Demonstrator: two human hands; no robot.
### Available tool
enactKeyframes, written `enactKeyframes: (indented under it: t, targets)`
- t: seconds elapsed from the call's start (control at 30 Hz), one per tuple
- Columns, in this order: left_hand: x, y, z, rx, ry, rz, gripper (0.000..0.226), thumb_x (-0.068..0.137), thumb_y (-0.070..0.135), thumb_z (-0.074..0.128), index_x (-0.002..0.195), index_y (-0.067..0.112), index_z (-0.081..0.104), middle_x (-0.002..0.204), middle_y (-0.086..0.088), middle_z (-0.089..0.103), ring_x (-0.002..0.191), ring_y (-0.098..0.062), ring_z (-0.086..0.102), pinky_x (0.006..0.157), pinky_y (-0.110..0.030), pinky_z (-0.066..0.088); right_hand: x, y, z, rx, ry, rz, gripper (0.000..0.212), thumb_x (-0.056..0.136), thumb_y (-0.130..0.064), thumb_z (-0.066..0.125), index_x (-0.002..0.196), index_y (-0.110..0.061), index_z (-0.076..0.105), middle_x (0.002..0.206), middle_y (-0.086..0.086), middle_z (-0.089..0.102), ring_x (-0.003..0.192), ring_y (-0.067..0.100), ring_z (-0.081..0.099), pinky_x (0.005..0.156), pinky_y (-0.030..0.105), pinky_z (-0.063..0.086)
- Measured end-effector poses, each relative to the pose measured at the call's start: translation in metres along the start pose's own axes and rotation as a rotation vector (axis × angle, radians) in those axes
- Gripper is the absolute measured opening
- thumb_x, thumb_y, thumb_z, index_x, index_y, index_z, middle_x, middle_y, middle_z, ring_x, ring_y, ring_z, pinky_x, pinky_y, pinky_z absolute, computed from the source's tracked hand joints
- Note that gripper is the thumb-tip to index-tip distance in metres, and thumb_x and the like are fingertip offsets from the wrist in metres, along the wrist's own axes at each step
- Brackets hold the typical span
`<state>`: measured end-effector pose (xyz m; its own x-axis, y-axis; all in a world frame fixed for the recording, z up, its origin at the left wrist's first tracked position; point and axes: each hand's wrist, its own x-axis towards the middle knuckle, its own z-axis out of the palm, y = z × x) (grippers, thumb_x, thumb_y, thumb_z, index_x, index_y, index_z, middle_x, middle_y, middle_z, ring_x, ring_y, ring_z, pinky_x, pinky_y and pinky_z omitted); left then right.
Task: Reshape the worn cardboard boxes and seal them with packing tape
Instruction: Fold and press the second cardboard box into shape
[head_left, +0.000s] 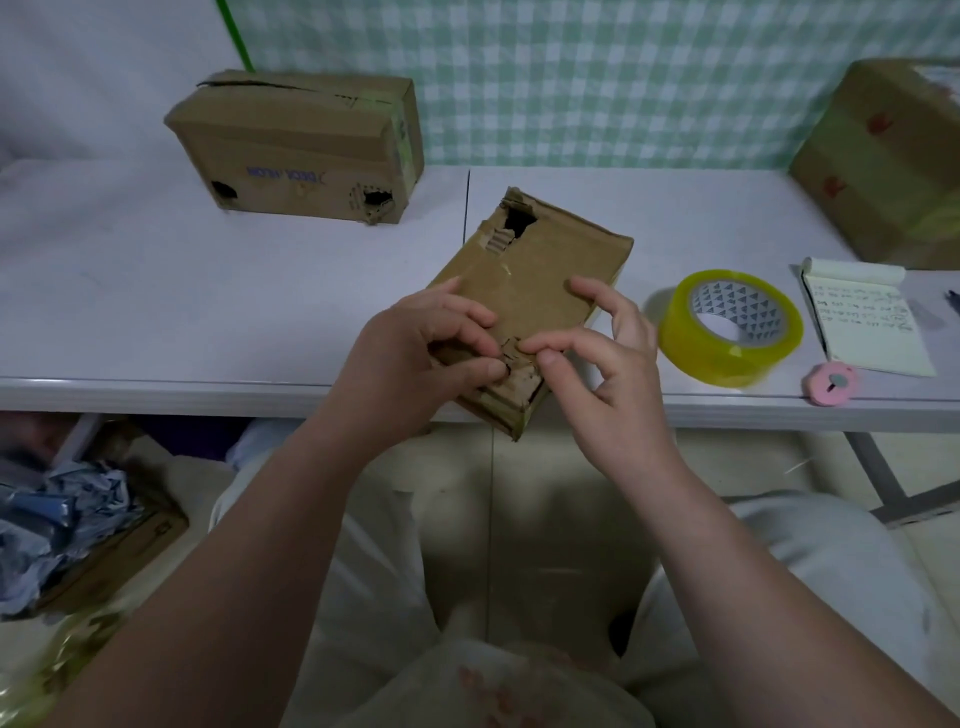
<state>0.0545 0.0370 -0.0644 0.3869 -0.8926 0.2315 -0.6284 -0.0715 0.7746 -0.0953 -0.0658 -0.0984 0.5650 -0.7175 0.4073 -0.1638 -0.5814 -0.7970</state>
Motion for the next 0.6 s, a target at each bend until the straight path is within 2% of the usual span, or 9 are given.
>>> enactKeyframes:
  t: [0.1,0.17,0.23,0.33,0.43,0.5,0.6]
  targets:
    - [0.002,0.001,-0.003,-0.011,-0.016,-0.009,0.018,0.075,0.013,0.077,0.075,0.029,0.07,0.102,0.023,0.062,0.129,-0.002,0.042,0.102,-0.007,0.029,-0.002,-0.002,0.002,0.137,-0.001,0.058,0.01,0.083,-0.039,0.058,0.082,-0.045,0.066,0.136,-0.014,0.042,0.135,0.012,0.03,0.11,0.023,0.024]
    - [0.001,0.003,0.0,0.021,0.005,-0.018,0.016,0.075,0.014,0.077,0.074,0.028,0.07,0.101,0.024,0.06,0.128,-0.004,0.043,0.103,-0.013,0.031,-0.004,-0.002,0.003,0.184,0.009,0.085,0.013,0.08,-0.048,0.056,0.081,-0.042,0.068,0.136,-0.018,0.041,0.135,0.01,0.03,0.111,0.041,0.031]
    - [0.0,0.005,0.005,0.049,0.049,-0.019,0.015,0.074,0.017,0.077,0.073,0.029,0.069,0.099,0.024,0.059,0.126,-0.005,0.045,0.104,-0.022,0.033,-0.004,-0.001,0.004,0.19,0.017,0.083,0.012,0.076,-0.05,0.061,0.08,-0.041,0.067,0.137,-0.016,0.042,0.136,0.01,0.031,0.108,0.05,0.034]
    - [0.0,0.007,0.01,0.097,0.098,-0.012,0.018,0.073,0.02,0.077,0.07,0.033,0.065,0.094,0.027,0.056,0.121,-0.005,0.046,0.102,-0.024,0.033,-0.004,0.0,0.006,0.187,0.029,0.071,0.011,0.071,-0.049,0.067,0.08,-0.044,0.065,0.138,-0.014,0.042,0.135,0.012,0.032,0.107,0.051,0.036]
    - [0.001,0.009,0.014,0.134,0.13,-0.003,0.014,0.073,0.019,0.077,0.071,0.027,0.065,0.088,0.03,0.054,0.108,0.005,0.042,0.094,-0.005,0.027,-0.006,0.001,0.01,0.219,0.045,0.098,0.01,0.071,-0.047,0.067,0.08,-0.043,0.065,0.137,-0.019,0.042,0.134,0.012,0.035,0.106,0.05,0.037]
    - [0.001,0.009,0.015,0.156,0.142,0.01,0.014,0.074,0.017,0.076,0.075,0.025,0.065,0.086,0.024,0.058,0.105,0.008,0.04,0.089,0.001,0.024,-0.006,0.0,0.012,0.231,0.057,0.107,0.011,0.071,-0.046,0.066,0.081,-0.042,0.065,0.137,-0.021,0.042,0.134,0.012,0.036,0.105,0.05,0.038]
    - [0.0,0.011,0.015,0.18,0.144,-0.012,0.012,0.077,0.015,0.073,0.085,0.022,0.068,0.096,0.011,0.059,0.106,-0.004,0.049,0.085,-0.004,0.031,-0.007,-0.001,0.012,0.223,0.065,0.118,0.014,0.072,-0.044,0.063,0.086,-0.041,0.062,0.138,-0.02,0.043,0.134,0.012,0.035,0.105,0.051,0.037]
